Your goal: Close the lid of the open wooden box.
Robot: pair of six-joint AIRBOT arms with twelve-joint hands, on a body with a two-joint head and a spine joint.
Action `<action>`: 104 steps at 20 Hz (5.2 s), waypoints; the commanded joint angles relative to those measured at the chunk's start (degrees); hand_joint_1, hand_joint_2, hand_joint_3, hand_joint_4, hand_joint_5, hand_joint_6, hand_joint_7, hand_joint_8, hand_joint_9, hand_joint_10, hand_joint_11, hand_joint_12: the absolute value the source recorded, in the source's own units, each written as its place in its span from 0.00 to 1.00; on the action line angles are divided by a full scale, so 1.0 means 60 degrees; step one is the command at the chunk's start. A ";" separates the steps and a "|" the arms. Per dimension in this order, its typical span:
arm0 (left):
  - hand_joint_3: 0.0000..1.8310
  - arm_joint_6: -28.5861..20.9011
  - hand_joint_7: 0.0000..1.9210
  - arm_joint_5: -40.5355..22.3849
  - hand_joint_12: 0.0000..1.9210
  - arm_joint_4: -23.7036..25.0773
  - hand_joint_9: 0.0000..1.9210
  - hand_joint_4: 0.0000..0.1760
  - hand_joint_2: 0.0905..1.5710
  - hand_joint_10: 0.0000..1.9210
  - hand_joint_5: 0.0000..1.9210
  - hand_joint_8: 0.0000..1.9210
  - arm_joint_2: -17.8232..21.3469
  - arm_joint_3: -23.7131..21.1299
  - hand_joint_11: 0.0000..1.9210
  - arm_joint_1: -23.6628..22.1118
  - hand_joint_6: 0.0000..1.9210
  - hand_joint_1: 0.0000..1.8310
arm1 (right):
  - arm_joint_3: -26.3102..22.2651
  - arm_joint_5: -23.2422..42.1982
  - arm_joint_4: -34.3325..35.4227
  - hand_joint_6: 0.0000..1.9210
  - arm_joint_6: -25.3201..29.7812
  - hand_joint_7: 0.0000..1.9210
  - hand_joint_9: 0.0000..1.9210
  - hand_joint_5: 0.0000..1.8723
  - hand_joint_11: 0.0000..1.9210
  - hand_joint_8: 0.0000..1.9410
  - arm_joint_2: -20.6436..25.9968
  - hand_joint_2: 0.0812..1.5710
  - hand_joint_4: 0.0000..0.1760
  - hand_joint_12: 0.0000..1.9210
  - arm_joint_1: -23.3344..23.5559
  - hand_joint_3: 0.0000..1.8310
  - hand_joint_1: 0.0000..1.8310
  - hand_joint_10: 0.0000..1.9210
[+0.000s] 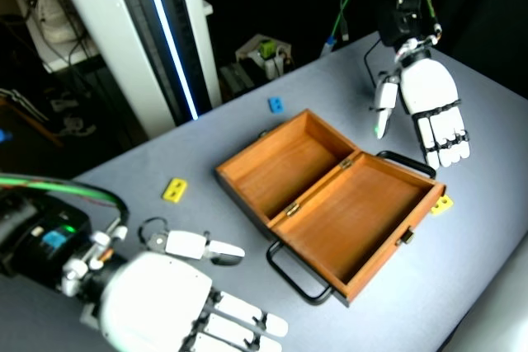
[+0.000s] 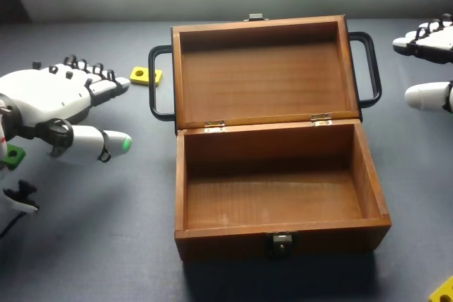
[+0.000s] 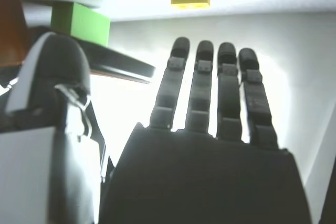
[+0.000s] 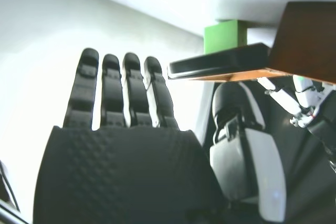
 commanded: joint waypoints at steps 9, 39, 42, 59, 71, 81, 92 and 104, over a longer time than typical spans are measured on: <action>0.01 0.0324 0.00 -0.0386 0.00 0.0341 0.00 0.00 0.80 0.00 0.00 0.00 -0.0372 0.0237 0.00 -0.0718 0.00 0.00 | 0.0153 0.0258 -0.0730 0.00 0.0027 0.03 0.00 0.06 0.02 0.00 -0.0326 0.79 0.00 0.00 0.0570 0.00 0.00 0.00; 0.00 0.0150 0.00 -0.2121 0.00 0.1519 0.00 0.00 0.75 0.00 0.00 0.00 0.0560 -0.1329 0.00 -0.0719 0.00 0.00 | -0.0483 0.1272 -0.1409 0.00 0.0851 0.03 0.00 0.05 0.01 0.00 -0.0306 0.80 0.00 0.00 0.0714 0.01 0.00 0.00; 0.00 -0.0925 0.00 -0.2827 0.00 0.1749 0.00 0.00 0.75 0.00 0.00 0.00 0.0747 -0.1375 0.00 -0.0426 0.00 0.00 | -0.0587 0.1520 -0.1190 0.01 0.0851 0.04 0.00 0.06 0.02 0.01 -0.0171 0.81 0.00 0.01 0.0697 0.01 0.00 0.00; 0.01 -0.1378 0.01 -0.4294 0.00 0.1915 0.00 0.00 0.82 0.00 0.02 0.00 0.1562 -0.2232 0.00 0.0292 0.01 0.00 | -0.1663 0.2698 -0.1088 0.00 0.0851 0.02 0.00 0.03 0.01 0.00 0.0735 0.78 0.00 0.00 -0.0027 0.00 0.00 0.00; 0.00 -0.0685 0.01 -0.4108 0.00 0.0946 0.00 0.00 0.87 0.00 0.01 0.00 0.2028 -0.2356 0.00 0.0873 0.00 0.00 | -0.1648 0.2794 0.0404 0.01 0.0350 0.02 0.00 0.03 0.00 0.00 0.1011 0.76 0.00 0.00 -0.0903 0.00 0.00 0.00; 0.00 -0.0226 0.00 -0.2620 0.00 0.0933 0.00 0.00 0.81 0.00 0.00 0.00 0.1803 -0.2240 0.00 0.1033 0.00 0.00 | -0.1731 0.2429 0.0414 0.00 0.0350 0.00 0.00 0.03 0.00 0.00 0.0969 0.80 0.00 0.00 -0.1824 0.01 0.00 0.00; 0.01 -0.0229 0.00 -0.1584 0.00 0.1739 0.00 0.00 0.85 0.00 0.00 0.00 0.1197 -0.2061 0.00 0.0609 0.00 0.00 | -0.1764 0.2272 -0.1025 0.00 0.0962 0.00 0.00 0.02 0.00 0.00 0.0684 0.79 0.00 0.00 -0.1608 0.00 0.00 0.00; 0.00 -0.0240 0.04 -0.1216 0.00 0.1597 0.05 0.00 0.83 0.01 0.02 0.00 0.0718 -0.1655 0.00 0.0473 0.00 0.00 | -0.1778 0.2303 -0.1639 0.00 0.1103 0.00 0.00 0.02 0.00 0.00 0.0318 0.77 0.00 0.00 -0.1016 0.00 0.00 0.00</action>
